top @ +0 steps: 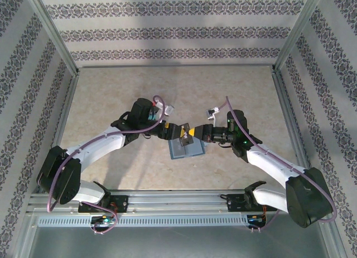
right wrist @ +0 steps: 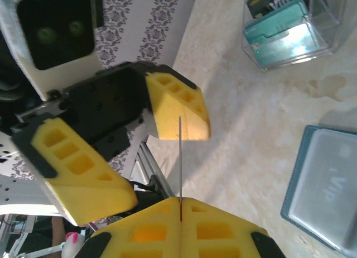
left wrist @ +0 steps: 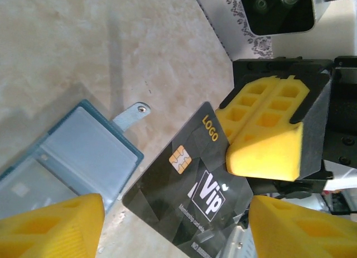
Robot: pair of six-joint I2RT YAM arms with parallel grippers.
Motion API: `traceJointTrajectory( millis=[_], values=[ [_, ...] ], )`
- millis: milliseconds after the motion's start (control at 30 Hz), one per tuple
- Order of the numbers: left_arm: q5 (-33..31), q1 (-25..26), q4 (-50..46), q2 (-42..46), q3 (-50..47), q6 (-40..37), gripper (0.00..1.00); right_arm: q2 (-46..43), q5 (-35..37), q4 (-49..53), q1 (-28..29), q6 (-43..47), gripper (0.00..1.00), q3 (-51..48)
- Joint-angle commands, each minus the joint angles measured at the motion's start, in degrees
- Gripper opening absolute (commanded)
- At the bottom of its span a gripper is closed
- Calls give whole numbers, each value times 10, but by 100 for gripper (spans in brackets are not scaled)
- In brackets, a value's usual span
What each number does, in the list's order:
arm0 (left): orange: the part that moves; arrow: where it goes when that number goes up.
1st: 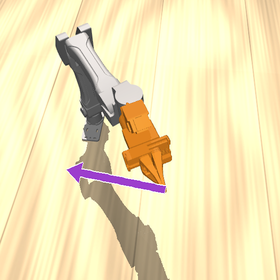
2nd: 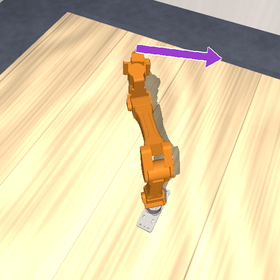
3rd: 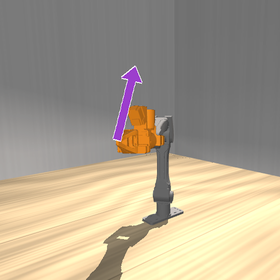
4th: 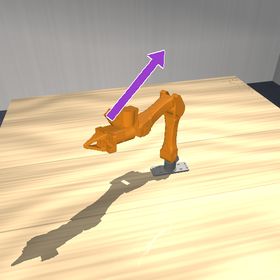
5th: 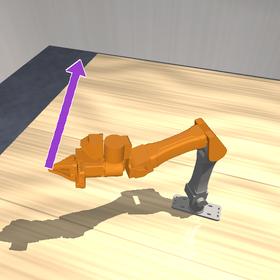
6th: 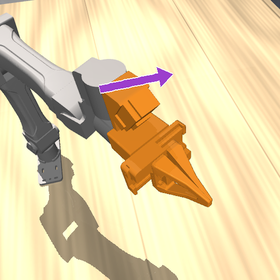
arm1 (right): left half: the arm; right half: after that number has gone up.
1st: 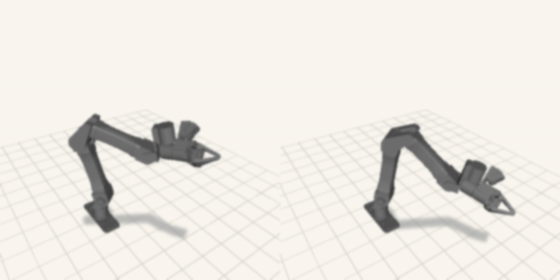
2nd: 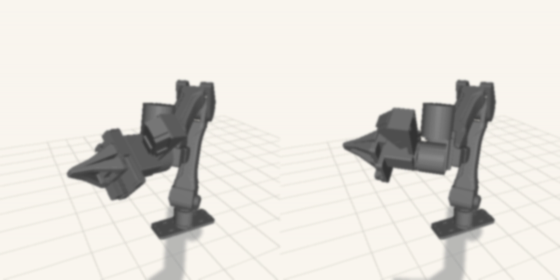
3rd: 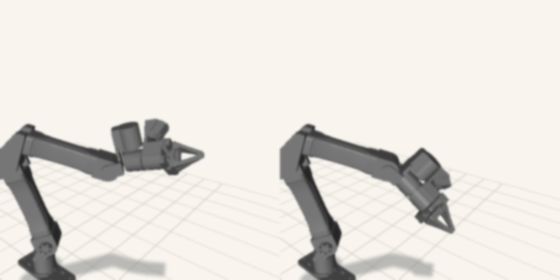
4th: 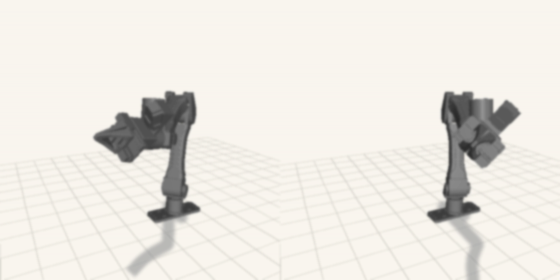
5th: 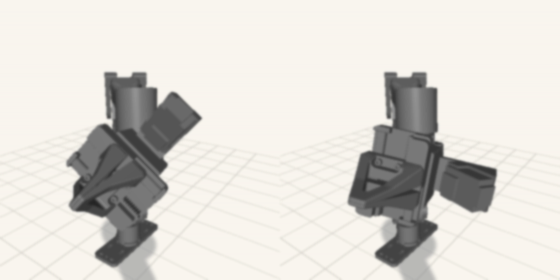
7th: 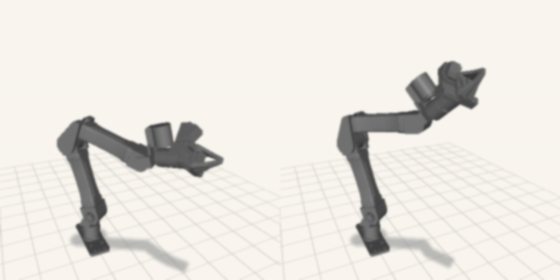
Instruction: Take the credit cards out of the card holder
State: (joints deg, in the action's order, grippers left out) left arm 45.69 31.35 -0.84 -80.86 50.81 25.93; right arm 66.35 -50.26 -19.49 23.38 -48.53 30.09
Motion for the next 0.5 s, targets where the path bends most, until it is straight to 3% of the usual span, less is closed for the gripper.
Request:
traceJointTrajectory(
  millis=[0, 333, 467],
  values=[
    [35, -8, 51, -4, -10, 25, 64, -4, -19, -52, 7, -17, 5, 8],
    [78, -25, 164, 0, -44, 91, 45, 4, -23, -101, 10, -42, 5, 5],
    [88, -27, 188, -1, -50, 106, 30, 18, -27, -135, 12, -59, 5, 5]
  ],
)
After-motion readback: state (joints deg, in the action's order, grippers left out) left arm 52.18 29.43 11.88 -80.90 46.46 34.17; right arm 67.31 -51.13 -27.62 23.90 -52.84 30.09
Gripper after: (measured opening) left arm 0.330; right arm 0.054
